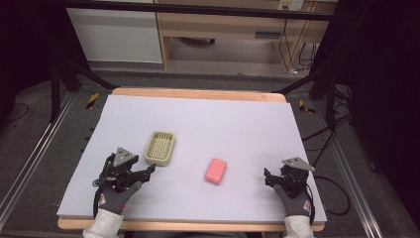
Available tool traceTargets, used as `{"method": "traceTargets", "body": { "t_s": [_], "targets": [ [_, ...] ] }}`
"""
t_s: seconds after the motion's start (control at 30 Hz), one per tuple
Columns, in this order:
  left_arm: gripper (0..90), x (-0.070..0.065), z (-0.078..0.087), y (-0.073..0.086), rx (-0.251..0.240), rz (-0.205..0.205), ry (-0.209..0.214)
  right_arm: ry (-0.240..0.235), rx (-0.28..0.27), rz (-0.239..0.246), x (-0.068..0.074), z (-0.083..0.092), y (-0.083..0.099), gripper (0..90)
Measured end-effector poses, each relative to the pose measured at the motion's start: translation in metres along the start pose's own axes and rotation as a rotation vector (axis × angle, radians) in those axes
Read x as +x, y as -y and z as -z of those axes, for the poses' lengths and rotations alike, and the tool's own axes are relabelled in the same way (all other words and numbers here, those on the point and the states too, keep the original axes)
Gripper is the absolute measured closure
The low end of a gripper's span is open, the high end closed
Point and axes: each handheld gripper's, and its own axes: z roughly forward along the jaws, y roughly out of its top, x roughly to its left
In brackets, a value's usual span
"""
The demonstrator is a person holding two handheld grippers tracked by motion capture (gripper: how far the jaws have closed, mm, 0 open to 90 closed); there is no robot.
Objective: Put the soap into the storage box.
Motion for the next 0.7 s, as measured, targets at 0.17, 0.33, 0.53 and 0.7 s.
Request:
{"method": "traceTargets", "body": {
  "t_s": [0.17,0.33,0.53,0.7],
  "targets": [
    [28.2,-0.004,-0.001,-0.005,0.0,-0.013,0.01,0.001,-0.004,0.002,0.0,0.0,-0.001,7.6],
    [27.8,-0.011,-0.002,-0.014,-0.003,-0.031,0.021,0.0,-0.004,-0.004,0.0,0.001,-0.001,7.4],
    [27.2,-0.02,-0.003,-0.023,-0.025,-0.035,0.036,0.0,-0.002,-0.005,0.0,0.001,-0.001,7.3],
    [26.7,-0.025,-0.005,-0.027,-0.027,-0.039,0.045,-0.001,-0.001,-0.006,-0.001,0.0,-0.001,7.3]
  ]
}}
